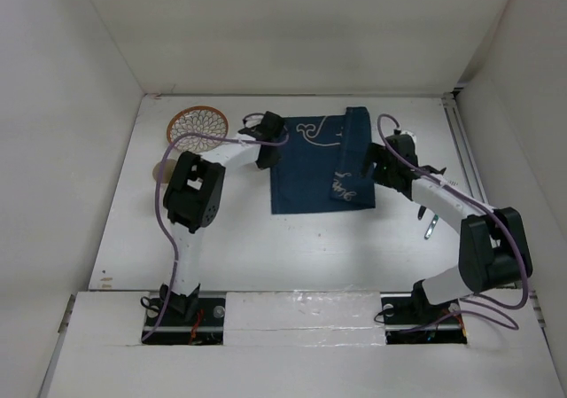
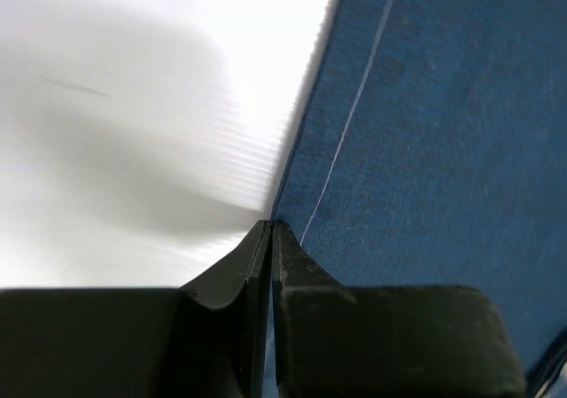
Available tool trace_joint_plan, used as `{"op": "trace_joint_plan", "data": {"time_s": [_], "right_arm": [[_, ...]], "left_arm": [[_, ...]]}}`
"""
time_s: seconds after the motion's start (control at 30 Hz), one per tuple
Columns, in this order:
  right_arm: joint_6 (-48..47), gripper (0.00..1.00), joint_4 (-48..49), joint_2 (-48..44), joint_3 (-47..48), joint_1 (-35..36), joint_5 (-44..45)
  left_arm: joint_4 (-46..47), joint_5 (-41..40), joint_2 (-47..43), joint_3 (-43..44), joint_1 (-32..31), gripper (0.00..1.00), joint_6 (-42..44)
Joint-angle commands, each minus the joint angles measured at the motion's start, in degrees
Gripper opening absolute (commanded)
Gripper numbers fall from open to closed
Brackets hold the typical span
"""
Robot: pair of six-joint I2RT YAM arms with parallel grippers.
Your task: Set the dinner table for one person
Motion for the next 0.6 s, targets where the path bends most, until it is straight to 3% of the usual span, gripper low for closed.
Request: {"op": "trace_joint_plan", "data": {"time_s": [0.0, 0.3, 0.57], "right_arm": [[-0.9, 0.97, 2.7, 2.7, 3.1, 3.7, 0.5], [-1.6, 0.95, -5.3, 14.4, 16.6, 23.7, 15.5], [0.4, 0.93, -7.5, 23.1, 22.2, 27.5, 18.0]], "left_arm": [[-2.1, -7.0, -8.0, -3.9, 2.8, 0.00, 0.9], [-2.0, -7.0, -10.2, -8.2, 3.3, 0.00, -0.7], [0.1, -5.9, -10.7, -12.9, 3.3, 0.00, -1.2]]}}
